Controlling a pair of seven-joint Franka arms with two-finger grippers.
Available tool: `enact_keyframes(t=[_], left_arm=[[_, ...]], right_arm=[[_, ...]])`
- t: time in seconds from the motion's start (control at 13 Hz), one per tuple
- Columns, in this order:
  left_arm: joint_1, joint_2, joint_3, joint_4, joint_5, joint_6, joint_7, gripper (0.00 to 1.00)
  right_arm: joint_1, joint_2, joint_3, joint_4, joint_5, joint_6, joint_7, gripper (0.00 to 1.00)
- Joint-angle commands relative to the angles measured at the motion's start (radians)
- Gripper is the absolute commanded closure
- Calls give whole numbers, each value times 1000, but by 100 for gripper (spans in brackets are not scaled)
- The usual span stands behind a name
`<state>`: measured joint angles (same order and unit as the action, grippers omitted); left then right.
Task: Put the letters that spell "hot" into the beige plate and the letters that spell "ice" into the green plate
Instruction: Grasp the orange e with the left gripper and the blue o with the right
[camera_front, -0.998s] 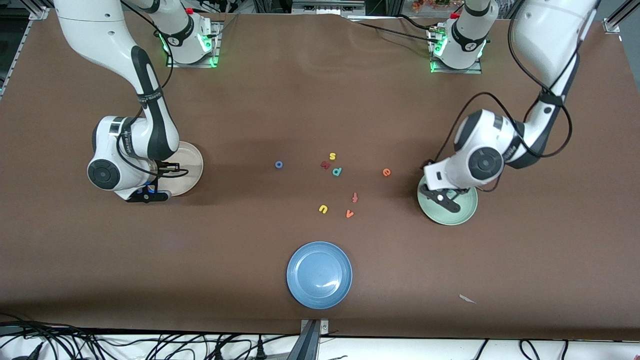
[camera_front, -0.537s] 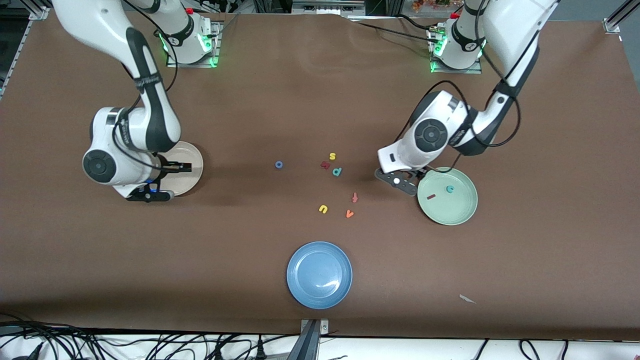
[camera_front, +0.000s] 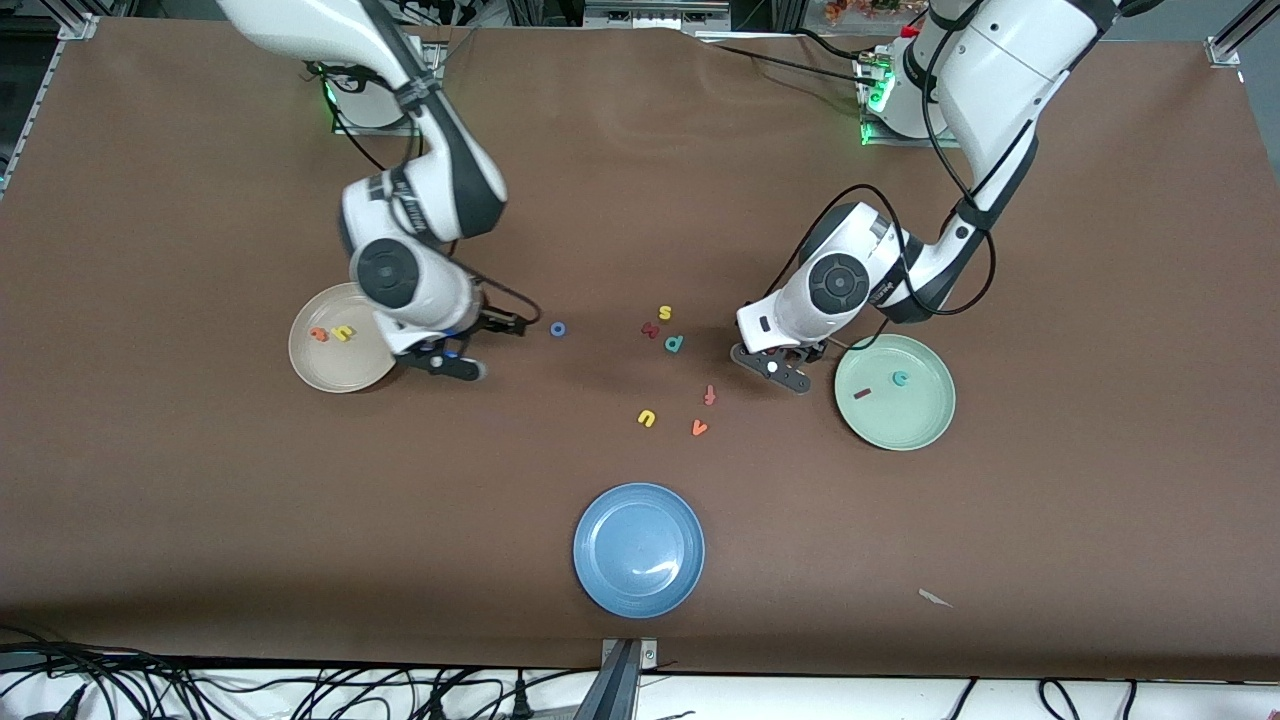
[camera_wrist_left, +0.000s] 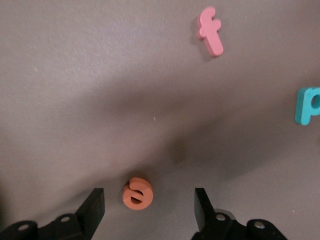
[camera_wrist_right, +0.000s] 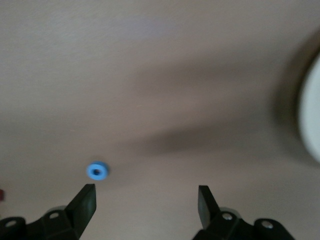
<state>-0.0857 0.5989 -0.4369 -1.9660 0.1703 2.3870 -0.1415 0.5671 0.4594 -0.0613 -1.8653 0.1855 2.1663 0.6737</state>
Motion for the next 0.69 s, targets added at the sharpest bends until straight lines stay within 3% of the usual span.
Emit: enact_keyframes(t=[0.0,0.08,0.23,0.38,0.54,0.61], left_arm=[[-3,-5,4,-28,104,15,-38,33],[0,-1,4,-28,129,15,-64,36],[-6,1,3,-28,141,15,-79,53],[-8,10,3,-27,141,17,-79,61],[-6,12,3,-24,141,17,-87,89],[-6,10,3,-21,141,17,-99,95]], right_arm=[[74,73,-3,12,8,116,131,9],[88,93,-3,14,8,154,154,9],[97,133,-2,12,8,213,159,10],[119,159,-2,12,8,234,173,12],[128,160,-2,11,8,239,188,23],[135,163,-2,9,8,239,188,25]])
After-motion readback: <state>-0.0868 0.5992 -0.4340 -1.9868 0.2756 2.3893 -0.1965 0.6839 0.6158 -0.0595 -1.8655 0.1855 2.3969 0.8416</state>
